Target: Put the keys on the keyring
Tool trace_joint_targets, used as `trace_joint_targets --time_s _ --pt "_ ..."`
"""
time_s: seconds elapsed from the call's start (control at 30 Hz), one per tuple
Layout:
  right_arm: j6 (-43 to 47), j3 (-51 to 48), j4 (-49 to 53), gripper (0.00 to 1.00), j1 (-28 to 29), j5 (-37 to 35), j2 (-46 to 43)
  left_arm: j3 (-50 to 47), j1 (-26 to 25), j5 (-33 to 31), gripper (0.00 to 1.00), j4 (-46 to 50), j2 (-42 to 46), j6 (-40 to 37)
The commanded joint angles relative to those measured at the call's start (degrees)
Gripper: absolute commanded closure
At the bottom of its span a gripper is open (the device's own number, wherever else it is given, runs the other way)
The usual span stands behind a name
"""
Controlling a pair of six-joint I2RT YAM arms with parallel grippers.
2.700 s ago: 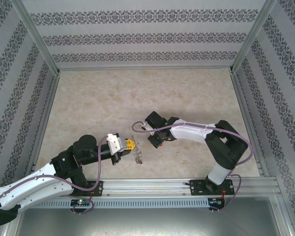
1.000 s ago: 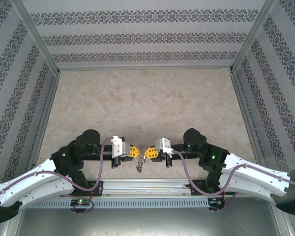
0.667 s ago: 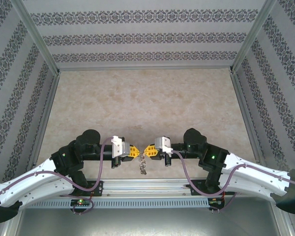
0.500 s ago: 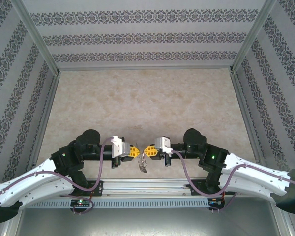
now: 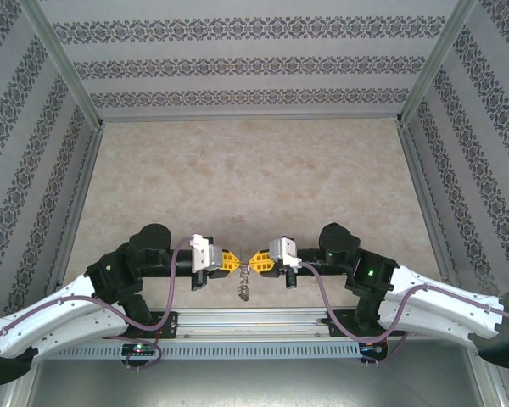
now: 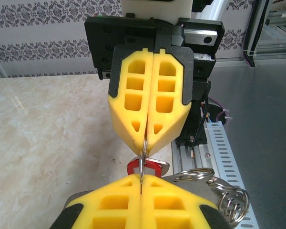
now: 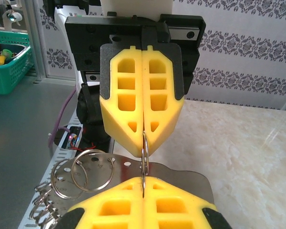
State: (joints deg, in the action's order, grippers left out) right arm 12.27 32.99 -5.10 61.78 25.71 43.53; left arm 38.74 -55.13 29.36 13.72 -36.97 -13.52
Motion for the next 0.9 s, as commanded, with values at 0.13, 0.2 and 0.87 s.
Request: trace_joint_targets --time_s 0.13,0.2,0.87 --pt "0.65 1.11 -2.78 1.00 0.58 -0.31 0.51 1.05 -0.15 0.28 1.00 -0.59 0.58 -1.25" --pt "0.56 1.21 -2.96 1.00 0.57 -0.78 0.50 1.06 -0.15 0.31 1.00 -0.59 0.49 -1.25" --pt "0.25 0.69 -3.40 1.00 0.58 0.81 -0.16 1.06 -0.15 -0.28 1.00 -0.59 0.66 -1.42"
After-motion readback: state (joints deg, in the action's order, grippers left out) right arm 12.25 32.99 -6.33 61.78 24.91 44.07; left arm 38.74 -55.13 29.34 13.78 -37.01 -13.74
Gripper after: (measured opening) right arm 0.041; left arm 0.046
